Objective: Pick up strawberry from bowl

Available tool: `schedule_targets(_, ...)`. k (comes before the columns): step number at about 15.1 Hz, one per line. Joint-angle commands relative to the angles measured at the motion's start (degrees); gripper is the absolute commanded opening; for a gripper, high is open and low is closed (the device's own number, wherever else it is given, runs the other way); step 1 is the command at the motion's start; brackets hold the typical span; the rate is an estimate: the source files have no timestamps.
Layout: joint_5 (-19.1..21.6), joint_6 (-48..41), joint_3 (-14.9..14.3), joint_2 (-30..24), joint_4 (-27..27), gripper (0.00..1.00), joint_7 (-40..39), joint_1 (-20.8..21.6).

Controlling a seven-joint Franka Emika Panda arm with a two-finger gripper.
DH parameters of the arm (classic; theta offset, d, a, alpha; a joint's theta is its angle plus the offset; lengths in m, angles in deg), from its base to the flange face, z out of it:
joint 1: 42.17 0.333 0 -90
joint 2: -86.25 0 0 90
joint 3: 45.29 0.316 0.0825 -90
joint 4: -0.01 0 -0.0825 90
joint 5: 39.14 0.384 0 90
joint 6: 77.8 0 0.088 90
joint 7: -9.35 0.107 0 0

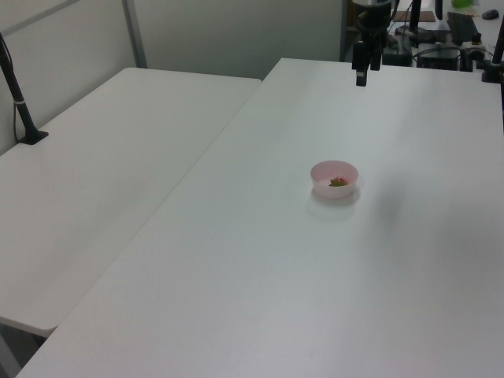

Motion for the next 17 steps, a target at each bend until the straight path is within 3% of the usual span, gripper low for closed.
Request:
schedule_targets(1, -0.8, 0.3, 0.6, -0.5, 0.9, 1.00, 0.4, -0.4)
schedule_targets(11, -0.5, -0.1, 0.5, 0.0, 0.9, 1.00, 0.8, -0.1)
schedule_targets(17, -0.2, 1.8, 0.5, 5.0, 0.9, 1.00, 1.2, 1.3)
